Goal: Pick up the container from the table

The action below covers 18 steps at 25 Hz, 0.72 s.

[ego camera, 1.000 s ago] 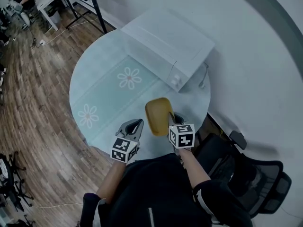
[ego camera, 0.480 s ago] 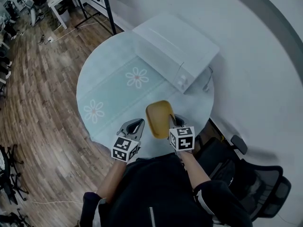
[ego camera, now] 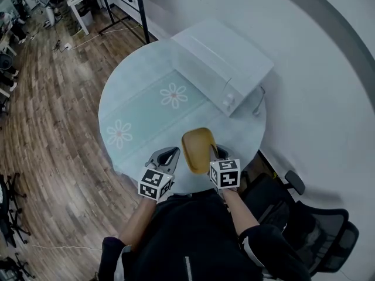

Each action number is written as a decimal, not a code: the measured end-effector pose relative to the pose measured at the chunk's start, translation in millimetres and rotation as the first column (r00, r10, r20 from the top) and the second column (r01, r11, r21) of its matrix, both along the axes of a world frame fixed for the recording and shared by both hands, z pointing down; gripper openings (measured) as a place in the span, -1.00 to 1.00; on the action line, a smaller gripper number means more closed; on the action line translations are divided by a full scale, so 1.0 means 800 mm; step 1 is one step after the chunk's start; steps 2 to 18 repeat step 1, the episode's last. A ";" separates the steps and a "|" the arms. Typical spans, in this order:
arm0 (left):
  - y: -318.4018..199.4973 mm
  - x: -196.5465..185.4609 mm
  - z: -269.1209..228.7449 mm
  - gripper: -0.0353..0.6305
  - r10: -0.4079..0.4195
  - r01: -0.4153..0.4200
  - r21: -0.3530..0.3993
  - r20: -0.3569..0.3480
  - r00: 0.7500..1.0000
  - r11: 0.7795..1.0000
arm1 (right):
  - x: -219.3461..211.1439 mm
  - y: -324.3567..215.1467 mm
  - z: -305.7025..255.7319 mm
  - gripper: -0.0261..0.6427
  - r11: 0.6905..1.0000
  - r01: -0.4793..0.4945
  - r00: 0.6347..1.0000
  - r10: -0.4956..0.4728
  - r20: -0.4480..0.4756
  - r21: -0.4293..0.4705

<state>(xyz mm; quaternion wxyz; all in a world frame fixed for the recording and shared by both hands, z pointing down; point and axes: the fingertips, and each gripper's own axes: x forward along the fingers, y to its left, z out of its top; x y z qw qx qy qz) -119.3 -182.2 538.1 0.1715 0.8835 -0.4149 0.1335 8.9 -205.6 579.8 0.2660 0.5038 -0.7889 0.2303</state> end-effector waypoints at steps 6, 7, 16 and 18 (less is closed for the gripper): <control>0.001 0.000 0.000 -0.84 0.000 0.000 0.002 -0.001 1.000 1.000 | 0.000 0.003 0.001 -0.84 1.000 0.000 1.000 0.000 0.000 -0.001; 0.001 0.000 0.000 -0.84 0.000 0.000 0.002 -0.001 1.000 1.000 | 0.000 0.003 0.001 -0.84 1.000 0.000 1.000 0.000 0.000 -0.001; 0.001 0.000 0.000 -0.84 0.000 0.000 0.002 -0.001 1.000 1.000 | 0.000 0.003 0.001 -0.84 1.000 0.000 1.000 0.000 0.000 -0.001; 0.001 0.000 0.000 -0.84 0.000 0.000 0.002 -0.001 1.000 1.000 | 0.000 0.003 0.001 -0.84 1.000 0.000 1.000 0.000 0.000 -0.001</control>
